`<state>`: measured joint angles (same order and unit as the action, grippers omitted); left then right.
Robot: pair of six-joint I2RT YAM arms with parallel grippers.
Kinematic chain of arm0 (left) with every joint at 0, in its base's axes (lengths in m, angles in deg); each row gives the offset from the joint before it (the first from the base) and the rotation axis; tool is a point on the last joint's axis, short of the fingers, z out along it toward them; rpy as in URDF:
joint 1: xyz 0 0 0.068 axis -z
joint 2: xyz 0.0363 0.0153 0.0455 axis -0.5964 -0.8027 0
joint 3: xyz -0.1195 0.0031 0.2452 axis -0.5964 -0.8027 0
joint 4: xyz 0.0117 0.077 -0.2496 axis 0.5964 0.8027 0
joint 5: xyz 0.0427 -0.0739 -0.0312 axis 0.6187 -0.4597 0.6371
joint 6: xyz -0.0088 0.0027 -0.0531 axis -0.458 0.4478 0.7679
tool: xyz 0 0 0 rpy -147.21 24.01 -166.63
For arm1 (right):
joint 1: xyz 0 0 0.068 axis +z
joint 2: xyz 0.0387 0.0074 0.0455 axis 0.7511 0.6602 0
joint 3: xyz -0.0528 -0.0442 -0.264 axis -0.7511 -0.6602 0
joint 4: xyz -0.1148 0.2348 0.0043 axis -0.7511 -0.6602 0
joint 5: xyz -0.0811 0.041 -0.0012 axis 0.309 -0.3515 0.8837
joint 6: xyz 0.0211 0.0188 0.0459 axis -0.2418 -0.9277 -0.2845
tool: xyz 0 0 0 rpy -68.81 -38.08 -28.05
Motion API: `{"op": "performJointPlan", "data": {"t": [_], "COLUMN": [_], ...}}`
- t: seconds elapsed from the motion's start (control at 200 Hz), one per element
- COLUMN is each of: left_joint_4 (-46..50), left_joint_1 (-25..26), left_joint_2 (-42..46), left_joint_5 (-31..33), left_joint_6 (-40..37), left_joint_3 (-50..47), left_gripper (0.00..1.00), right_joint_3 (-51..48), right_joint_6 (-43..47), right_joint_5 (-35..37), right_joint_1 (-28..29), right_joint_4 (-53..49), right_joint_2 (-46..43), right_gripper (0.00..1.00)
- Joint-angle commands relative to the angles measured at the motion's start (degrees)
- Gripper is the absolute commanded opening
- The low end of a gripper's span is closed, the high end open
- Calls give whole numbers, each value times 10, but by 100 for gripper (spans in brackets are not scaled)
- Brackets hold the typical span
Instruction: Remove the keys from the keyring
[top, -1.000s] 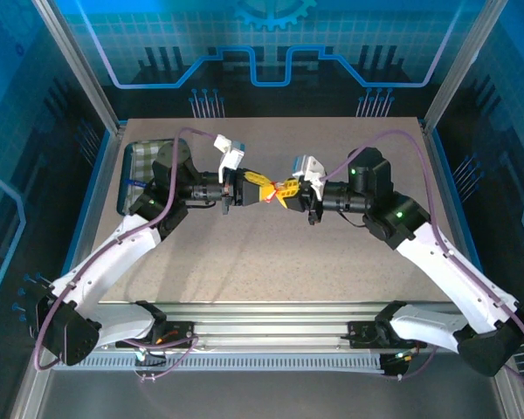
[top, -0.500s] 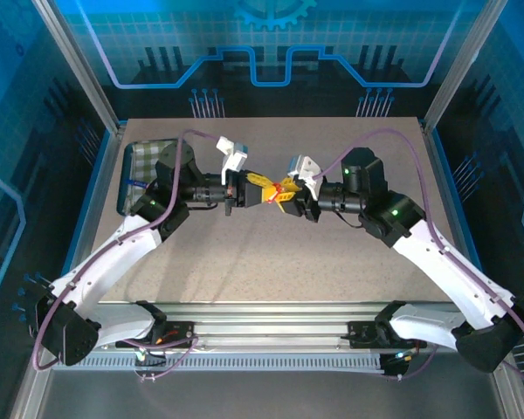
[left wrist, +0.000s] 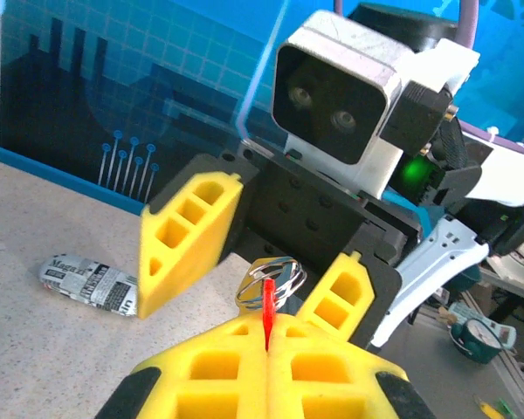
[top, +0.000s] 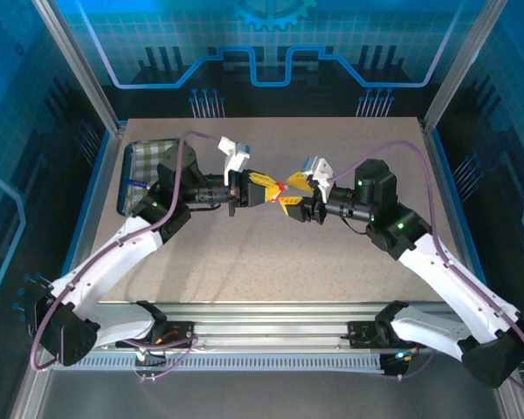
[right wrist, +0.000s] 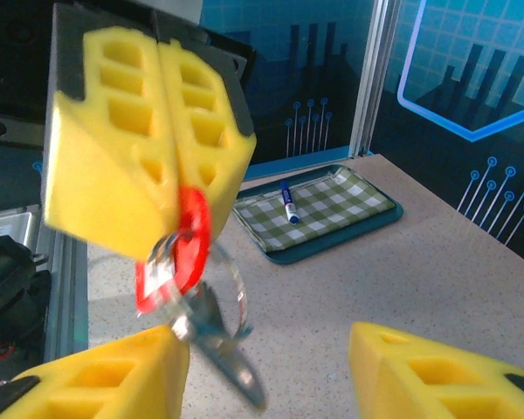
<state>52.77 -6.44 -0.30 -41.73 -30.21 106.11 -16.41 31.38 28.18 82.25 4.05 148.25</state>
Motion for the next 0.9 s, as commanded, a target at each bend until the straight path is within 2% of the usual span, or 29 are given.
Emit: {"op": "performJointPlan", "data": {"t": [0.0,0.14,0.19,0.26,0.32,0.39,0.49,0.591,0.791,0.896], "left_joint_4": [-14,-44,-58,-80,-87,-91,-103,-108,-131,-131], "left_joint_1": [1,-1,-1,0,0,0,-1,0,0,0], "left_joint_2": [16,24,27,29,32,33,33,34,41,44], "left_joint_5": [34,59,69,78,85,88,87,81,88,85], "left_joint_6": [-12,5,15,26,30,32,42,46,59,60], "left_joint_3": [-10,-27,-35,-48,-53,-56,-61,-61,-73,-73], "left_gripper": [0,0,0,0,0,0,0,0,0,0], "right_joint_3": [-26,-93,-137,-192,-227,-263,-283,-310,-314,-294], "right_joint_6": [-26,-99,-145,-213,-275,-329,-341,-340,-405,-393], "right_joint_5": [9,52,82,116,135,126,101,94,89,83], "right_joint_1": [-9,-16,-16,-14,-15,-16,-10,8,14,32], "right_joint_4": [39,125,186,295,357,442,524,662,900,905], "right_joint_2": [-22,-60,-77,-96,-105,-103,-84,-40,75,101], "right_gripper": [57,59,56,46,46,47,51,57,58,59]}}
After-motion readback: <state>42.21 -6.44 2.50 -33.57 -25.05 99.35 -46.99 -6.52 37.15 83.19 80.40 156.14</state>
